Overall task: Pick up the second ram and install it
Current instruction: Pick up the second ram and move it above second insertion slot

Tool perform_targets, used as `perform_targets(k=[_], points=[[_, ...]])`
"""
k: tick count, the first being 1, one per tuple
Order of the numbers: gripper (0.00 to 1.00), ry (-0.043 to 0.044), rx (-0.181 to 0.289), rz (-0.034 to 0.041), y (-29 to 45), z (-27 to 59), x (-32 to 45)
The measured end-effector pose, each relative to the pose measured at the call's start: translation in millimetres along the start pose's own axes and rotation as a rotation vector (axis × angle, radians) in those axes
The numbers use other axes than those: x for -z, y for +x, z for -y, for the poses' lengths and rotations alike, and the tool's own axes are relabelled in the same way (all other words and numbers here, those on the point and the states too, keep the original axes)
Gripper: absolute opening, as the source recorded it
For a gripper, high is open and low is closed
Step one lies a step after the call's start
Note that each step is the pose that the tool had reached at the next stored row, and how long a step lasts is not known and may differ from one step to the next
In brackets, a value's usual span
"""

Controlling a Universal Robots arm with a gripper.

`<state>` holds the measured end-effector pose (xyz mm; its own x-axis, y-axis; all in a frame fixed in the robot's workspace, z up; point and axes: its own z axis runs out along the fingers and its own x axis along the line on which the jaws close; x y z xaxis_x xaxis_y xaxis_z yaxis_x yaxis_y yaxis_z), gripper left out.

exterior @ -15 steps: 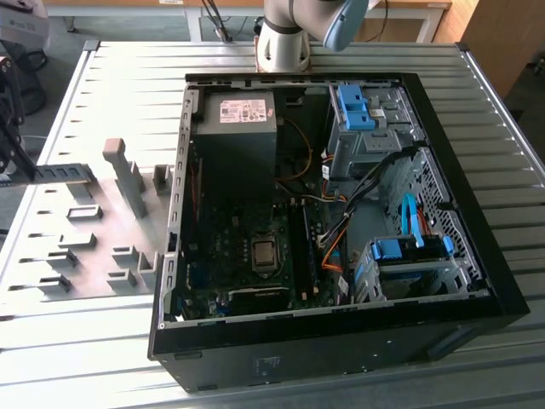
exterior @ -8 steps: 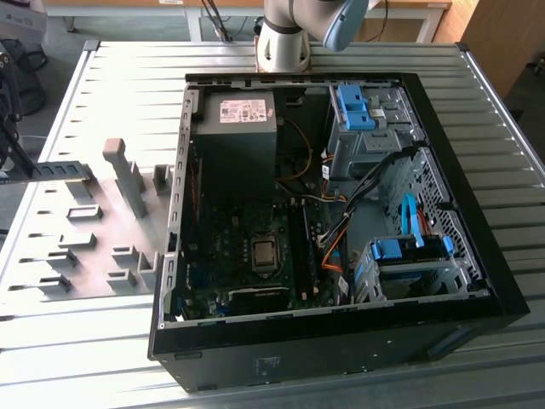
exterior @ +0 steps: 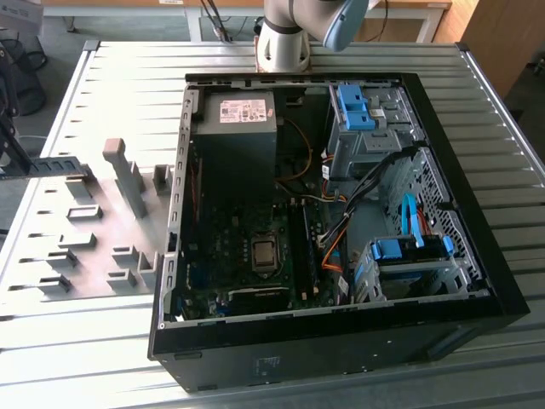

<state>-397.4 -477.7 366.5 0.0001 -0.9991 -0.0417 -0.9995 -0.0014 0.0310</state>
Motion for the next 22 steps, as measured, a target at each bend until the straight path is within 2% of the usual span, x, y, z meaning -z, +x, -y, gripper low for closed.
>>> perform_targets(k=[10,22], points=[[0.14,0.0001,0.0,0.0,-0.4,-0.2,8.9],[0.14,0.0,0.0,0.0,-1.1,-0.8,26.8]])
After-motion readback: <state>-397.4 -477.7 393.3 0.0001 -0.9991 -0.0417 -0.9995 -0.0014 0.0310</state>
